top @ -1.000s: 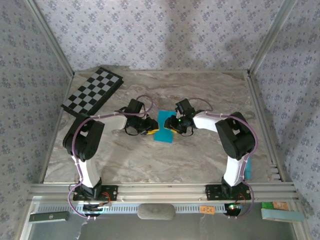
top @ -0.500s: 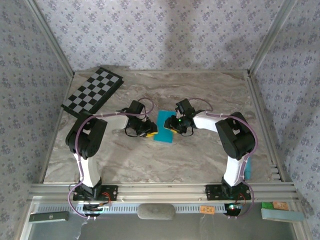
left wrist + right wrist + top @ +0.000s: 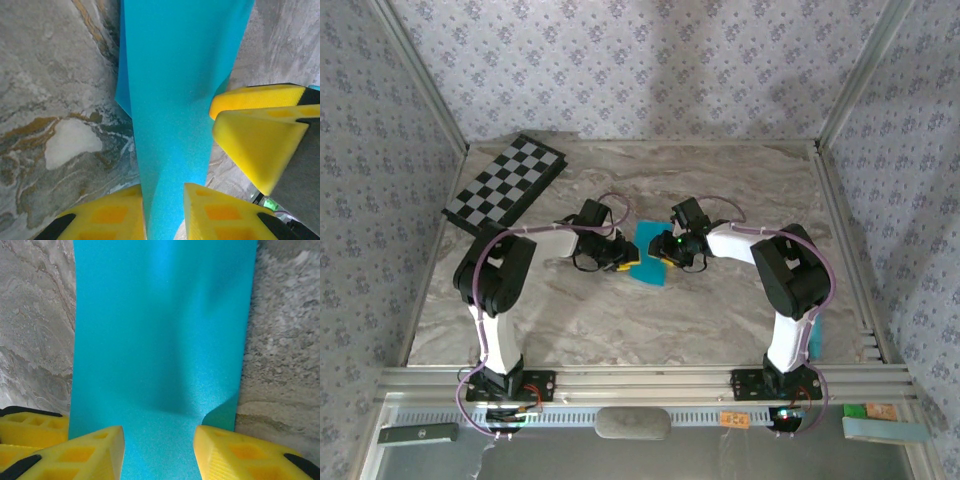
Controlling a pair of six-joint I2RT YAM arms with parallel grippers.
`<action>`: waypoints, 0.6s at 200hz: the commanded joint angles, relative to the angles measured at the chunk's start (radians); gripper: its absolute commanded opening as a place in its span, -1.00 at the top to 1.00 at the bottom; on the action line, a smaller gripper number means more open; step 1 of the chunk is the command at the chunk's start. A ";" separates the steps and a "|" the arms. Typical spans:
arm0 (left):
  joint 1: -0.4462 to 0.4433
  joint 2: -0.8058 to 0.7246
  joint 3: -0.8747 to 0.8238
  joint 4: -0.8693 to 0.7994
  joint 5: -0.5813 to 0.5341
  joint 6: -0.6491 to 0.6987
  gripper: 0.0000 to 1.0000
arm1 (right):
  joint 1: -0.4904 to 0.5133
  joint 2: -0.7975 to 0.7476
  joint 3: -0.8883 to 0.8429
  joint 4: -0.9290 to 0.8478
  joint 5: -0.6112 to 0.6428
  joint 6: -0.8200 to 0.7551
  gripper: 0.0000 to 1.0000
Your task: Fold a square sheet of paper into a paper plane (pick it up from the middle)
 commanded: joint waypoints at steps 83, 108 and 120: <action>0.037 0.103 0.103 -0.004 0.063 0.001 0.64 | -0.006 0.048 -0.049 -0.081 0.047 -0.017 0.09; 0.037 0.113 0.110 0.000 0.068 -0.003 0.73 | -0.006 0.039 -0.044 -0.078 0.045 -0.024 0.10; 0.038 0.117 0.112 0.006 0.071 -0.013 0.78 | -0.007 0.032 -0.040 -0.077 0.043 -0.033 0.09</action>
